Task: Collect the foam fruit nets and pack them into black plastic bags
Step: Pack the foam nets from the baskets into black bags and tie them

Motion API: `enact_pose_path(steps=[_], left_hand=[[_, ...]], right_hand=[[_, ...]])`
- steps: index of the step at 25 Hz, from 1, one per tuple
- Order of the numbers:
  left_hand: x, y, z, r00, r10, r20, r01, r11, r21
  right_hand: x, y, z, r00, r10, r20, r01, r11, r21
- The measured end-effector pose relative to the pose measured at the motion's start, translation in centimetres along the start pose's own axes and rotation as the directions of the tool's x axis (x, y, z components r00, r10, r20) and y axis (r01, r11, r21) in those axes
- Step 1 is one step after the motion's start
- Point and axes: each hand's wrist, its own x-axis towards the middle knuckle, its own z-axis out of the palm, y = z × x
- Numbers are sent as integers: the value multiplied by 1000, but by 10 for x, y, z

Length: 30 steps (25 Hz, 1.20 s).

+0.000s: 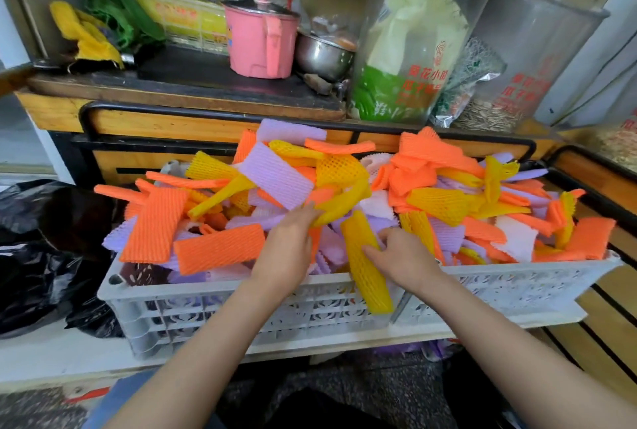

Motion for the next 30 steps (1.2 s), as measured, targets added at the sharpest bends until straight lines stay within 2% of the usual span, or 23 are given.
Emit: enact_pose_path(steps=[1, 2, 4, 5, 7, 9, 10, 12, 14, 16, 17, 19, 22, 24, 26, 27, 30], left_hand=[[-5, 2, 8, 999, -10, 52, 11, 1000, -22], [-10, 6, 16, 996, -5, 89, 7, 1000, -27], [-22, 16, 29, 986, 43, 163, -40, 999, -21], [-27, 21, 33, 979, 79, 189, -75, 997, -27], [-33, 26, 35, 961, 156, 226, -150, 988, -45], [-33, 24, 30, 959, 180, 218, -172, 984, -52], [-32, 21, 28, 973, 159, 170, -154, 987, -39], [-23, 6, 29, 999, 38, 26, -38, 999, 16], [-9, -11, 36, 990, -135, -36, 139, 971, 195], [2, -23, 44, 955, -294, 26, 260, 879, 400], [5, -26, 48, 933, -356, 53, 300, 852, 429], [9, -28, 53, 917, -392, 73, 347, 874, 340], [9, -14, 46, 961, -273, -35, 275, 955, 113], [0, 10, 43, 989, -118, -84, 122, 992, 41], [-17, 38, 45, 998, 44, -50, -44, 999, -13], [-29, 48, 49, 995, 104, -4, -104, 994, -34], [-68, 67, 66, 961, 245, 133, -242, 970, -38]], right_hand=[[-2, 0, -1, 998, 60, -2, -59, 989, 136], [-5, -3, -1, 993, 115, 23, -116, 934, 337], [-13, -16, -1, 982, 135, 131, -188, 667, 720], [-16, -19, 0, 981, 117, 156, -195, 568, 799], [-19, -16, 3, 989, 99, 114, -150, 556, 818], [-19, -6, 2, 982, 173, 76, -164, 577, 800], [-18, 2, 3, 973, 216, 88, -199, 573, 795], [-19, 15, 3, 952, 270, 146, -275, 534, 800], [-23, 24, 3, 936, 288, 202, -331, 525, 784], [-29, 30, 4, 932, 273, 236, -353, 545, 760], [-31, 33, 3, 932, 265, 246, -356, 551, 755], [-33, 43, 3, 934, 270, 234, -350, 555, 755], [-38, 55, -2, 946, 287, 150, -309, 664, 681], [-47, 61, -3, 958, 264, 112, -279, 769, 575], [-60, 61, 0, 964, 246, 96, -256, 781, 569], [-68, 60, 2, 964, 244, 107, -254, 715, 651], [-97, 55, 9, 946, 246, 210, -298, 412, 861]])
